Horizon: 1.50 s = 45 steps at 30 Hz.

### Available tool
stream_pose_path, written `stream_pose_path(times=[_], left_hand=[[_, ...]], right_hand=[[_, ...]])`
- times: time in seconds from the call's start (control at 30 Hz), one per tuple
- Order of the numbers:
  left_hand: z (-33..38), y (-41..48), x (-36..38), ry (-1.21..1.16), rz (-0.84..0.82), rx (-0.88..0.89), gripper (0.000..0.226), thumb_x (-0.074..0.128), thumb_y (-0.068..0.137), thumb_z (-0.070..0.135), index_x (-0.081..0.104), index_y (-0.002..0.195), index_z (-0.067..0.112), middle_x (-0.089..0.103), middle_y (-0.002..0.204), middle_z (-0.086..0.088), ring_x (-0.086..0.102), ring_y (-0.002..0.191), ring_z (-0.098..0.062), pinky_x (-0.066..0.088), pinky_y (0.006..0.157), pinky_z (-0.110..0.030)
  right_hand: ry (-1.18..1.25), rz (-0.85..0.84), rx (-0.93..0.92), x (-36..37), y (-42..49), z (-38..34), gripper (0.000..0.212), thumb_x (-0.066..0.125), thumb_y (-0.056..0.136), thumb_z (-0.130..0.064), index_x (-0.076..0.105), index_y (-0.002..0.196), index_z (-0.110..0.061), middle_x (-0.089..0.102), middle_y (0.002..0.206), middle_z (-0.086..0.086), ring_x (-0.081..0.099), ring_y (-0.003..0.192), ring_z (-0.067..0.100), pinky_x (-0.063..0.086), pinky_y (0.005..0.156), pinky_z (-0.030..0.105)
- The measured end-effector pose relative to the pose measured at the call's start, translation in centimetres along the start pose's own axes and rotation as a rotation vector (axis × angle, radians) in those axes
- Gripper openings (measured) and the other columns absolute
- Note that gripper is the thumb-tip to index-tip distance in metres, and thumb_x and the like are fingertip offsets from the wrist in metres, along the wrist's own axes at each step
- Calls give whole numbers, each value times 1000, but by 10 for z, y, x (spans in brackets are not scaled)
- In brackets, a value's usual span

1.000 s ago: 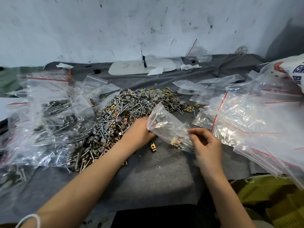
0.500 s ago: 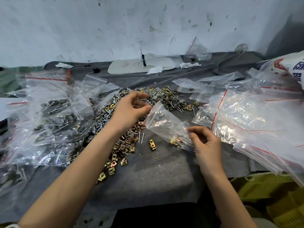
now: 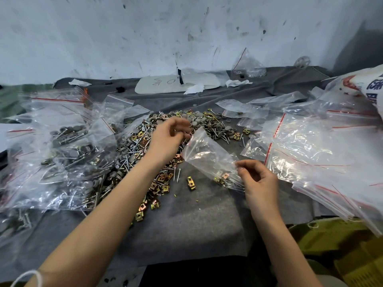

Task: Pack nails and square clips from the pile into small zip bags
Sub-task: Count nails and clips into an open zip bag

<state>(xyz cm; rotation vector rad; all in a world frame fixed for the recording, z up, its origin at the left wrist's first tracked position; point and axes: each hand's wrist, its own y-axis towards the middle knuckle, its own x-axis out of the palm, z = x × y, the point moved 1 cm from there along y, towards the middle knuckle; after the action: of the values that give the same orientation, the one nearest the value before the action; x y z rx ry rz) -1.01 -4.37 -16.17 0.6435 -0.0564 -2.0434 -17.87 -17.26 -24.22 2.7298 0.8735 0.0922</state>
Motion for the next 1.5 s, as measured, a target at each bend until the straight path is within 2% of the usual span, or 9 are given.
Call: stream_pose_path(times=[0.13, 0.4, 0.6, 0.7, 0.97, 1.1, 1.2, 1.33, 1.5], left_hand=[[-18, -2, 27, 546, -307, 74, 18, 56, 94, 14, 68, 102, 2, 68, 100, -12, 64, 90, -22, 51, 81, -26], [-28, -2, 35, 706, -336, 59, 23, 48, 98, 12, 63, 109, -2, 62, 112, -15, 60, 104, -28, 48, 93, -39], [-15, 2, 8, 126, 11, -33, 12, 69, 85, 18, 64, 96, 18, 67, 83, 2, 63, 74, -11, 51, 66, -22], [-6, 3, -9, -157, -60, -90, 17, 69, 85, 12, 60, 95, 23, 69, 81, 6, 63, 68, -2, 48, 61, -17], [12, -10, -8, 120, -308, 105, 5, 69, 86, 16, 66, 90, 15, 66, 83, 7, 56, 65, -11, 47, 58, -19], [16, -12, -4, 31, -296, -75, 40, 40, 96, 46, 68, 85, 21, 56, 125, 6, 60, 95, -6, 53, 70, -16], [17, -16, -5, 71, -349, -221, 63, 33, 84, 70, 71, 80, 19, 73, 96, -2, 68, 86, -21, 52, 81, -34], [34, -14, -9, 72, -400, -101, 24, 56, 94, 29, 69, 81, 12, 71, 76, -2, 66, 68, -16, 54, 62, -21], [84, 1, -23, 51, -216, 108, 26, 56, 94, 32, 68, 78, 16, 68, 77, 9, 66, 71, -6, 55, 62, -24]], right_hand=[[7, 4, -3, 0, 0, 0, 26, 64, 87, -2, 70, 80, -26, 70, 79, -13, 63, 76, -3, 46, 68, 8], [0, 0, -9, -1, 0, 0, 24, 63, 87, -2, 70, 82, -24, 69, 79, -15, 62, 77, -4, 45, 67, 7], [-1, 6, -21, 0, 1, 0, 26, 63, 87, -1, 69, 80, -26, 69, 78, -13, 62, 75, -5, 44, 67, 6], [1, 8, -27, 0, 1, 2, 26, 64, 86, -1, 69, 79, -26, 69, 78, -12, 61, 74, -5, 44, 67, 5], [36, 11, -35, 1, 1, 1, 31, 64, 85, 1, 68, 76, -28, 69, 74, -16, 62, 72, -5, 44, 67, 6], [22, 1, -32, -1, 0, -1, 30, 64, 86, 0, 69, 78, -28, 70, 77, -17, 63, 75, -4, 45, 67, 6], [17, -15, -31, -1, -1, -1, 29, 66, 85, -1, 69, 79, -28, 70, 80, -16, 64, 76, -3, 47, 69, 9], [-2, 31, -29, 1, -1, -3, 21, 74, 80, -10, 68, 83, -30, 69, 87, -9, 65, 89, 11, 50, 82, 28], [-22, 74, -63, 0, -1, -8, 28, 74, 79, -26, 62, 99, -41, 59, 113, -12, 54, 111, 6, 41, 89, 25]])
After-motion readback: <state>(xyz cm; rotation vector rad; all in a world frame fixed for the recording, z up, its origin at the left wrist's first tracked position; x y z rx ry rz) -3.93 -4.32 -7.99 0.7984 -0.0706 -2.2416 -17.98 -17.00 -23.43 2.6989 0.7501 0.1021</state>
